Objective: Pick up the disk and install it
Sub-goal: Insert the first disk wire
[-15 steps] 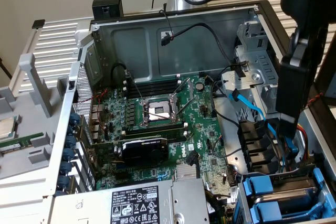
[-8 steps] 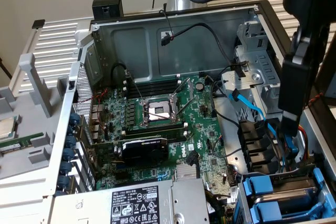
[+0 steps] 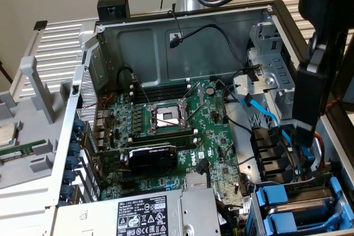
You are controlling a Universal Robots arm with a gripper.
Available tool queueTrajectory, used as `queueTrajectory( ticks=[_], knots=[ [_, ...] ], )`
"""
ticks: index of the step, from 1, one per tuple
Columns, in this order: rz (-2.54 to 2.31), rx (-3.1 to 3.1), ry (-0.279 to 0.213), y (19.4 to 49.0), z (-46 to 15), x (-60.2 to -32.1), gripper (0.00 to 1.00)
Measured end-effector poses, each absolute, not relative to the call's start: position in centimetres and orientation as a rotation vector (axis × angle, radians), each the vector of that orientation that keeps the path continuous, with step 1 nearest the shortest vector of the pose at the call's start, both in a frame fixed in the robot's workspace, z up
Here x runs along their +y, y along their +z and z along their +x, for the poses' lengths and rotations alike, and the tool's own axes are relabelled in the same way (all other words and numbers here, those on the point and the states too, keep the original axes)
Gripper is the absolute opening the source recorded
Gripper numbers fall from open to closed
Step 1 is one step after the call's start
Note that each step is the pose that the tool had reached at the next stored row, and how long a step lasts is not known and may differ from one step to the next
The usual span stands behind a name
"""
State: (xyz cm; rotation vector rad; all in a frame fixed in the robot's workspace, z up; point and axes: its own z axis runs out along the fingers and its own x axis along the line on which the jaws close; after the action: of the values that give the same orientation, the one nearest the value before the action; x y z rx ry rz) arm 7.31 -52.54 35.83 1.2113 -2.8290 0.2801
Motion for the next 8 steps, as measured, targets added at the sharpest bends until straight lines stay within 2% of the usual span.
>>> queueTrajectory(
  ticks=[8],
  knots=[
    [1.191,-2.836,0.28,35.32,7.31,-52.54,0.67]
  ],
)
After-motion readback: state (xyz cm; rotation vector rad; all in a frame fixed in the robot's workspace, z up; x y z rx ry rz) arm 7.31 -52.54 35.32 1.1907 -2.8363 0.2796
